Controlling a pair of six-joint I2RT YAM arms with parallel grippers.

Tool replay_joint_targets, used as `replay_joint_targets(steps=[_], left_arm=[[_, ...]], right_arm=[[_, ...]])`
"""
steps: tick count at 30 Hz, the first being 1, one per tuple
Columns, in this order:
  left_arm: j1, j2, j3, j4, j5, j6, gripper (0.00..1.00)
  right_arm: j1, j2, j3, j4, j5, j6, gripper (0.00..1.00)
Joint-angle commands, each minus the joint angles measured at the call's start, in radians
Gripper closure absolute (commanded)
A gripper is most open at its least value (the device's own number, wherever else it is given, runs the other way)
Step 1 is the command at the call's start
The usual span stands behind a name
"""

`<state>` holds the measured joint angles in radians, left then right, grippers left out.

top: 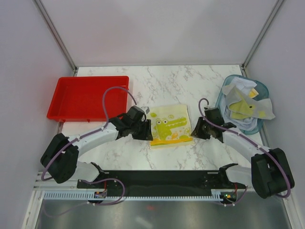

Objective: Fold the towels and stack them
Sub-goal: Fold the towel

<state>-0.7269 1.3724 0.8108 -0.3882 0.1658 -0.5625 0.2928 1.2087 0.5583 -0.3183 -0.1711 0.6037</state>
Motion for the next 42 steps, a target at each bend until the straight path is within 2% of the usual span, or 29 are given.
replay_joint_targets(steps=[1, 6, 10, 17, 20, 25, 26, 30, 31, 35, 42], left_arm=[[-0.005, 0.005, -0.019, 0.018, -0.028, -0.118, 0.49], [-0.017, 0.007, -0.055, 0.087, -0.003, -0.166, 0.45], [-0.025, 0.031, -0.073, 0.12, 0.003, -0.178, 0.45], [-0.028, 0.076, -0.111, 0.193, 0.003, -0.208, 0.45], [-0.028, 0.103, -0.105, 0.193, 0.003, -0.208, 0.45], [-0.031, 0.128, -0.108, 0.193, 0.003, -0.208, 0.45], [-0.031, 0.128, -0.108, 0.193, 0.003, -0.208, 0.45], [-0.032, 0.119, -0.114, 0.193, 0.003, -0.208, 0.45], [-0.031, 0.114, -0.114, 0.239, -0.027, -0.215, 0.63], [-0.032, 0.117, -0.11, 0.238, -0.032, -0.249, 0.69], [-0.031, 0.142, -0.093, 0.238, -0.028, -0.258, 0.88]], right_arm=[[0.026, 0.012, 0.019, -0.036, 0.055, 0.116, 0.73], [0.066, 0.026, 0.008, -0.044, 0.097, 0.241, 0.71], [0.077, 0.051, 0.005, -0.051, 0.122, 0.28, 0.69], [0.08, 0.061, -0.015, -0.059, 0.165, 0.306, 0.62], [0.08, 0.068, -0.015, -0.053, 0.202, 0.297, 0.62], [0.08, 0.08, -0.02, -0.044, 0.22, 0.288, 0.69], [0.08, 0.08, -0.02, -0.044, 0.228, 0.288, 0.74], [0.08, 0.077, -0.028, -0.028, 0.229, 0.288, 0.85], [0.081, 0.075, -0.031, -0.025, 0.229, 0.289, 0.87], [0.081, 0.065, -0.038, -0.021, 0.231, 0.286, 0.96], [0.082, 0.046, -0.034, -0.021, 0.219, 0.275, 1.0]])
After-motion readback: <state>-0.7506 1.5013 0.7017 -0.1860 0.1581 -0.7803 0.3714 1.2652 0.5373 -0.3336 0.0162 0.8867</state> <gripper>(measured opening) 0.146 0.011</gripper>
